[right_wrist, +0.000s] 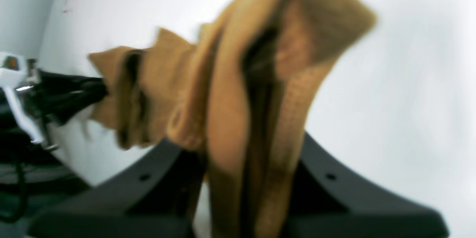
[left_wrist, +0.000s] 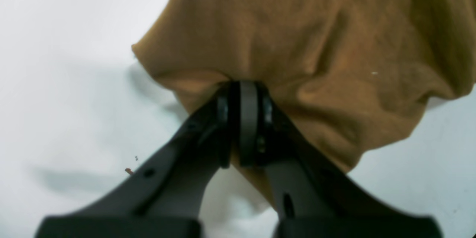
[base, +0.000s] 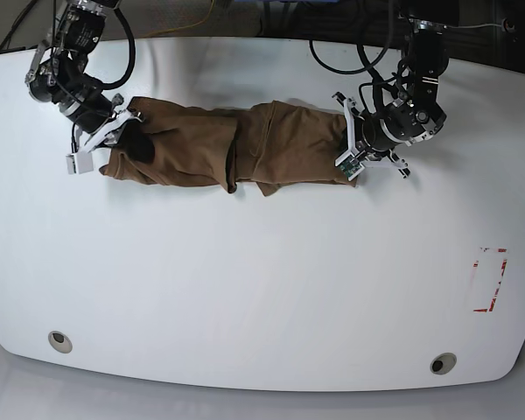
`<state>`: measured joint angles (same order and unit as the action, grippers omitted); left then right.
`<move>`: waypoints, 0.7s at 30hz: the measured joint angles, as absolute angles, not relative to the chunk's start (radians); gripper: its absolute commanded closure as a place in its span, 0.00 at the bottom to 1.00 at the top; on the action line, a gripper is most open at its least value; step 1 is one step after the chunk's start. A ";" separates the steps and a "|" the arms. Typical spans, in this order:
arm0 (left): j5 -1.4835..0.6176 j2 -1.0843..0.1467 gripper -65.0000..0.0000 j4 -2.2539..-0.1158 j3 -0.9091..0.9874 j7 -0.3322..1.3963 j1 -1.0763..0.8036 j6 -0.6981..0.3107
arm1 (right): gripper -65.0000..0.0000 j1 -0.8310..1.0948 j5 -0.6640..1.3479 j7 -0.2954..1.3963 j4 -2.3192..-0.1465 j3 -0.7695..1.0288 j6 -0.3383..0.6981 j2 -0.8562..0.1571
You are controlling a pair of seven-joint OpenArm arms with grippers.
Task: Layout the t-shirt on the table in an organized manner, then fold the t-shirt properly
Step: 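Move the right gripper to the strip's other end and grasp it, then fold the grasped strip end with the right gripper toward the left gripper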
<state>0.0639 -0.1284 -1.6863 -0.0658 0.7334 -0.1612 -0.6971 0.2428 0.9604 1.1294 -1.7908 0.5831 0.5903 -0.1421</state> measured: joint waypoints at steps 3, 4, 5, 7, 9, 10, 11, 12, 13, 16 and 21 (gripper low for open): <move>0.064 -0.128 0.96 -1.686 -0.066 0.733 -0.161 -0.697 | 0.91 0.255 0.981 1.152 -1.835 0.580 0.593 -0.119; 0.064 -0.128 0.96 -1.686 -0.066 0.733 -0.161 -0.697 | 0.91 0.257 0.992 1.154 -1.851 0.578 0.590 -0.110; 0.064 -0.128 0.96 -1.686 -0.066 0.732 -0.161 -0.697 | 0.91 0.262 0.997 1.148 -1.864 0.566 0.590 -0.102; 0.064 -0.128 0.96 -1.686 -0.066 0.732 -0.161 -0.697 | 0.91 0.268 0.997 1.149 -1.882 0.530 0.590 -0.096; 0.064 -0.128 0.96 -1.686 -0.066 0.732 -0.161 -0.697 | 0.91 0.270 0.996 1.156 -1.893 0.489 0.591 -0.089; 0.064 -0.128 0.96 -1.686 -0.067 0.732 -0.161 -0.697 | 0.91 0.270 0.995 1.156 -1.901 0.461 0.591 -0.084; 0.064 -0.128 0.96 -1.686 -0.067 0.733 -0.161 -0.697 | 0.91 0.270 0.998 1.157 -1.908 0.439 0.591 -0.075; 0.064 -0.128 0.96 -1.686 -0.067 0.732 -0.161 -0.697 | 0.91 0.271 1.000 1.156 -1.914 0.426 0.591 -0.063; 0.064 -0.128 0.96 -1.686 -0.067 0.731 -0.161 -0.697 | 0.91 0.271 0.999 1.154 -1.922 0.412 0.591 -0.049; 0.064 -0.128 0.96 -1.685 -0.067 0.731 -0.161 -0.697 | 0.91 0.270 1.000 1.153 -1.924 0.382 0.591 -0.024; 0.064 -0.128 0.96 -1.685 -0.067 0.732 -0.161 -0.697 | 0.91 0.269 0.992 1.153 -1.924 0.304 0.590 -0.008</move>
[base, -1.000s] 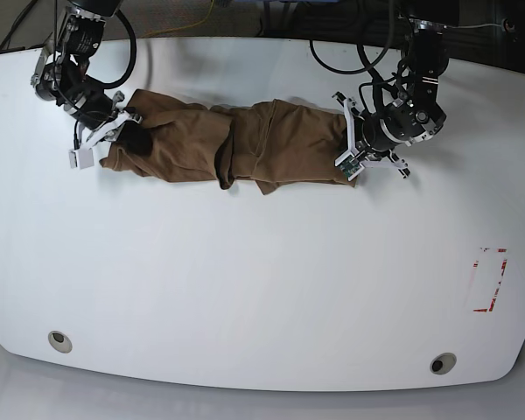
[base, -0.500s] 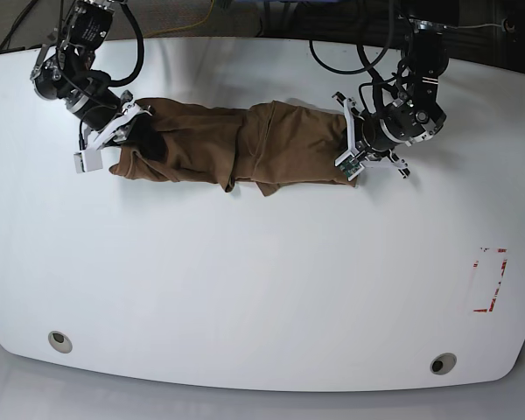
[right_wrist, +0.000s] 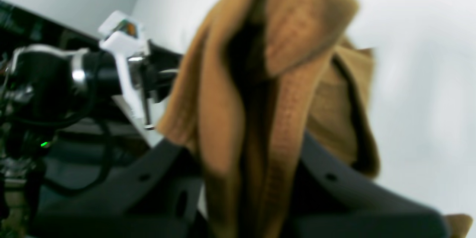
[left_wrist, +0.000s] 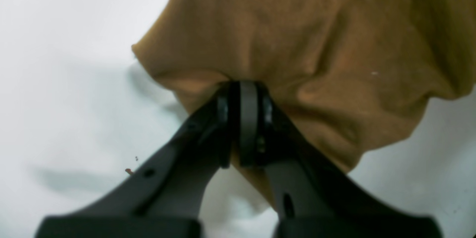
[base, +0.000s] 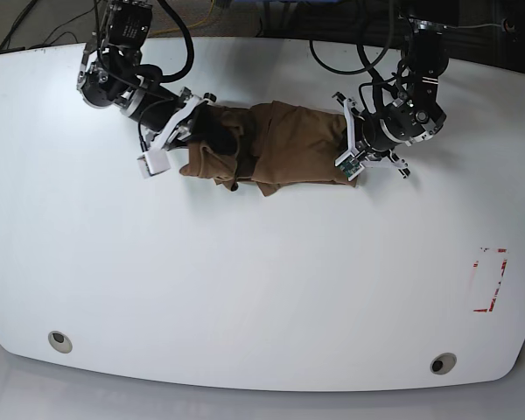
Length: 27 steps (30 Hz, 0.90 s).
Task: Layout the t-shirt on the table in an organized manner, then fold the t-shirt properly
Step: 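Fold the grasped strip end with the right gripper toward the left gripper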
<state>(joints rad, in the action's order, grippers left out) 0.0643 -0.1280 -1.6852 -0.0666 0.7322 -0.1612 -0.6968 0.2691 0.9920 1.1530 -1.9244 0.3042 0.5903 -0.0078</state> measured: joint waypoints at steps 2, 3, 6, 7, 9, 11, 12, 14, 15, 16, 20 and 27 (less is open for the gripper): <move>0.064 -0.128 0.96 -1.685 -0.067 0.732 -0.161 -0.697 | 0.91 0.263 0.987 1.154 -1.924 0.278 0.590 -0.001; 0.064 -0.128 0.96 -1.685 -0.067 0.732 -0.161 -0.697 | 0.91 0.257 0.976 1.154 -1.924 0.272 0.590 0.004; 0.064 -0.128 0.96 -1.685 -0.067 0.732 -0.162 -0.697 | 0.90 0.235 0.949 1.153 -1.924 0.254 0.586 0.017; 0.064 -0.128 0.96 -1.685 -0.067 0.732 -0.161 -0.697 | 0.90 0.226 0.946 1.153 -1.924 0.247 0.587 0.017; 0.064 -0.128 0.96 -1.685 -0.067 0.732 -0.161 -0.697 | 0.90 0.216 0.945 1.149 -1.925 0.235 0.587 0.017; 0.064 -0.128 0.96 -1.683 -0.067 0.732 -0.161 -0.697 | 0.90 0.205 0.933 1.148 -1.924 0.218 0.585 0.014; 0.064 -0.129 0.96 -1.681 -0.067 0.731 -0.161 -0.697 | 0.90 0.198 0.920 1.151 -1.921 0.200 0.586 0.010; 0.063 -0.128 0.96 -1.677 -0.067 0.731 -0.161 -0.697 | 0.90 0.176 0.918 1.154 -1.906 0.165 0.585 0.008; 0.063 -0.128 0.96 -1.676 -0.067 0.731 -0.160 -0.697 | 0.90 0.168 0.915 1.153 -1.903 0.154 0.585 0.009; 0.062 -0.128 0.96 -1.675 -0.067 0.729 -0.160 -0.697 | 0.90 0.160 0.909 1.153 -1.901 0.138 0.585 0.012; 0.059 -0.128 0.96 -1.673 -0.066 0.720 -0.161 -0.697 | 0.90 0.134 0.851 1.148 -1.901 0.070 0.587 0.014; 0.060 -0.128 0.96 -1.672 -0.067 0.720 -0.161 -0.696 | 0.90 0.084 0.734 1.156 -1.895 -0.043 0.587 0.023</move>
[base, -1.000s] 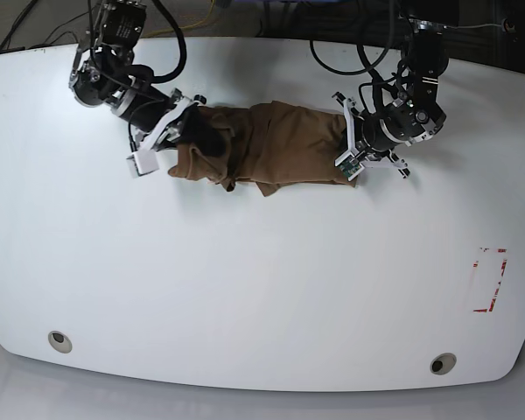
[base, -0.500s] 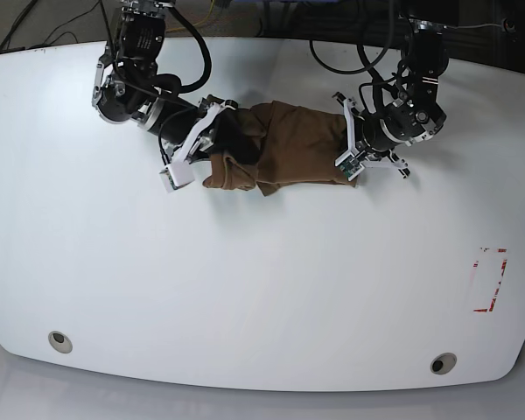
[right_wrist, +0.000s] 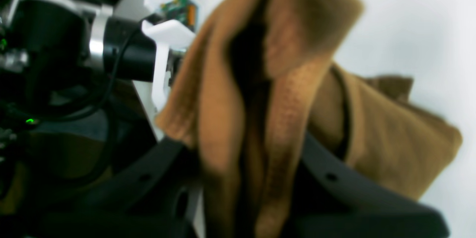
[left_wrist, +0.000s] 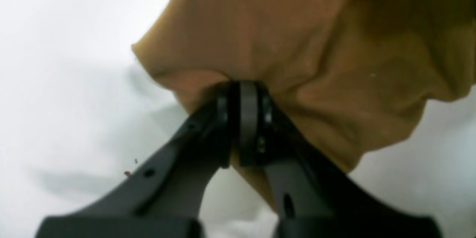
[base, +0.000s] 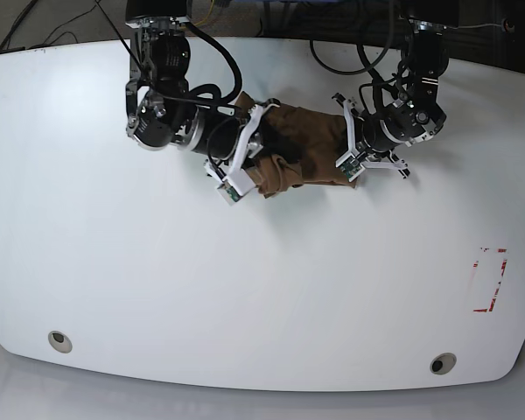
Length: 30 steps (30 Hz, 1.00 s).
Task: Layout the t-shirt on the table in an organized manner, then fold the t-shirt properly
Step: 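Fold the grasped strip end with the right gripper toward the left gripper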
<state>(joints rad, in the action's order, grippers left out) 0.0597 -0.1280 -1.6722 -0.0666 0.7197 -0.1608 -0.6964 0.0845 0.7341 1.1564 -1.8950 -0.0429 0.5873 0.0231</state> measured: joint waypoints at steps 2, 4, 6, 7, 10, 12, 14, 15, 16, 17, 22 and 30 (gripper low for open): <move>0.060 -0.128 0.96 -1.672 -0.067 0.720 -0.160 -0.697 | 0.89 0.073 0.720 1.151 -1.895 -0.048 0.588 0.037; 0.059 -0.128 0.96 -1.672 -0.067 0.719 -0.161 -0.696 | 0.84 0.071 0.710 1.141 -1.893 -0.049 0.595 0.043; 0.059 -0.128 0.96 -1.673 -0.067 0.719 -0.161 -0.696 | 0.78 0.068 0.707 1.138 -1.879 -0.062 0.594 0.044; 0.060 -0.128 0.96 -1.673 -0.067 0.720 -0.161 -0.696 | 0.75 0.065 0.698 1.139 -1.871 -0.069 0.594 0.040; 0.060 -0.128 0.96 -1.673 -0.067 0.720 -0.161 -0.696 | 0.66 0.057 0.676 1.156 -1.850 -0.085 0.590 0.036; 0.060 -0.128 0.96 -1.673 -0.067 0.720 -0.160 -0.696 | 0.62 0.054 0.676 1.153 -1.845 -0.096 0.585 0.035; 0.060 -0.128 0.96 -1.673 -0.067 0.720 -0.161 -0.696 | 0.59 0.048 0.677 1.135 -1.842 -0.117 0.584 0.034; 0.060 -0.128 0.96 -1.673 -0.067 0.720 -0.161 -0.696 | 0.57 0.044 0.677 1.131 -1.841 -0.126 0.584 0.035; 0.060 -0.128 0.96 -1.673 -0.067 0.720 -0.160 -0.697 | 0.56 0.035 0.676 1.126 -1.837 -0.142 0.584 0.036; 0.060 -0.128 0.96 -1.673 -0.067 0.720 -0.160 -0.696 | 0.54 0.028 0.673 1.125 -1.832 -0.152 0.581 0.037; 0.055 -0.128 0.96 -1.672 -0.065 0.720 -0.160 -0.686 | 0.47 -0.028 0.600 1.124 -1.767 -0.212 0.531 0.074; 0.066 -0.137 0.96 -1.673 -0.057 0.725 -0.155 -0.674 | 0.44 -0.088 0.511 1.161 -1.696 -0.289 0.498 0.117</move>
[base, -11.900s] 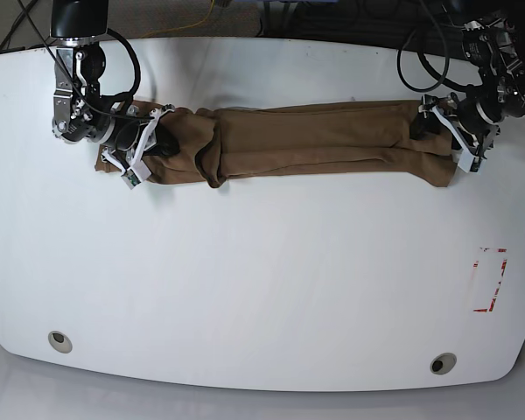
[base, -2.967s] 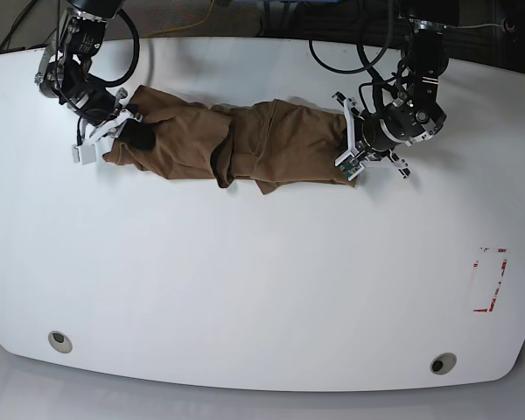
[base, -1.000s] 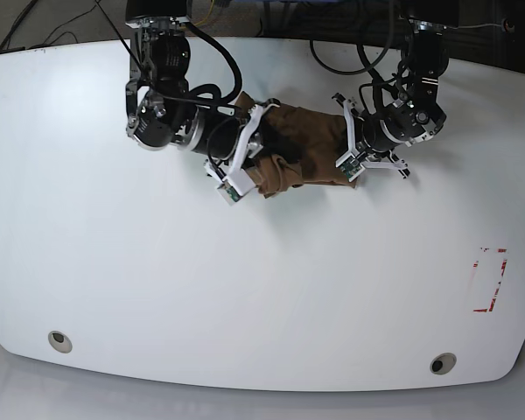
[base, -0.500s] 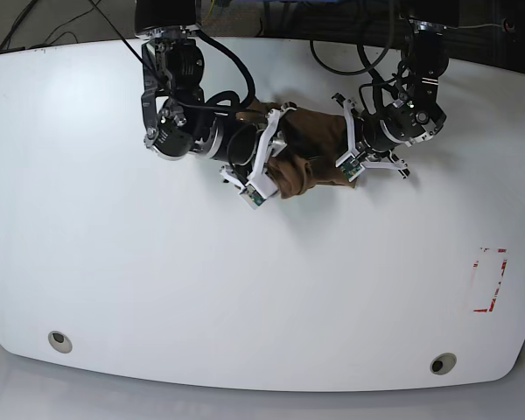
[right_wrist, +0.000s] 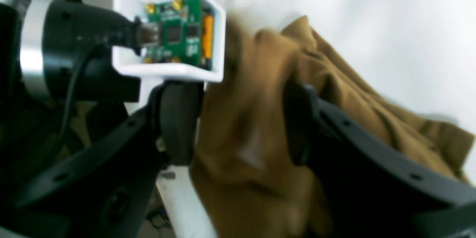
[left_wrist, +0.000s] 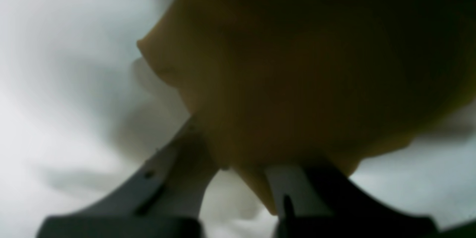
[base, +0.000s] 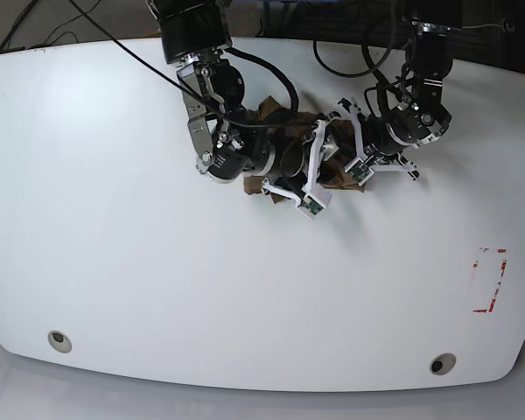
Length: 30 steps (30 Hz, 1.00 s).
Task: Layout the t-shirt on the table in an organized manner, then fold the t-shirt properly
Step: 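Fold the grasped strip end with the right gripper toward the left gripper, then open both grippers and lift them off the folded bundle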
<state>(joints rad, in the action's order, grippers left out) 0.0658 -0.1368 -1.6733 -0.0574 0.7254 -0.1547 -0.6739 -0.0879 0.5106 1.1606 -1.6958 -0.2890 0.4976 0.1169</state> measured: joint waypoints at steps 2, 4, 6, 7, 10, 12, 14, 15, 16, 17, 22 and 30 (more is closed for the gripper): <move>0.068 -0.138 0.96 -1.673 -0.057 0.730 -0.152 -0.673 | 0.44 -0.100 0.514 1.165 -1.696 -0.287 0.506 0.114; 0.072 -0.142 0.96 -1.677 -0.057 0.738 -0.149 -0.672 | 0.44 -0.109 0.519 1.172 -1.695 -0.287 0.505 0.112; 0.075 -0.154 0.96 -1.693 -0.060 0.744 -0.150 -0.671 | 0.44 -0.117 0.528 1.176 -1.694 -0.287 0.509 0.105; 0.076 -0.163 0.96 -1.705 -0.061 0.750 -0.154 -0.673 | 0.44 -0.121 0.528 1.174 -1.694 -0.287 0.515 0.105; 0.099 -0.177 0.96 -1.742 -0.056 0.774 -0.162 -0.673 | 0.44 -0.134 0.530 1.164 -1.694 -0.289 0.513 0.106; 0.102 -0.181 0.96 -1.764 -0.052 0.779 -0.166 -0.669 | 0.44 -0.145 0.539 1.163 -1.693 -0.290 0.517 0.105; 0.105 -0.181 0.96 -1.778 -0.052 0.780 -0.165 -0.666 | 0.45 -0.157 0.547 1.163 -1.689 -0.290 0.520 0.103; 0.105 -0.181 0.96 -1.784 -0.052 0.783 -0.163 -0.665 | 0.45 -0.169 0.555 1.157 -1.671 -0.290 0.527 0.098; 0.105 -0.179 0.96 -1.787 -0.052 0.781 -0.160 -0.665 | 0.45 -0.178 0.552 1.156 -1.662 -0.290 0.524 0.096; 0.104 -0.179 0.96 -1.790 -0.052 0.780 -0.160 -0.665 | 0.45 -0.187 0.544 1.152 -1.650 -0.289 0.522 0.093; 0.075 -0.168 0.96 -1.797 -0.054 0.772 -0.173 -0.709 | 0.45 -0.233 0.549 1.081 -1.637 -0.249 0.501 0.088; 0.090 -0.178 0.96 -1.801 0.036 0.777 -0.162 -0.696 | 0.45 -0.272 0.545 1.078 -1.606 -0.224 0.504 0.045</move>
<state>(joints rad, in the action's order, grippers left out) 0.0902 -0.1783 -1.8011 0.0360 0.7773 -0.1616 -0.6960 -0.2722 0.5453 1.0782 -1.6058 -0.2245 0.5037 0.0448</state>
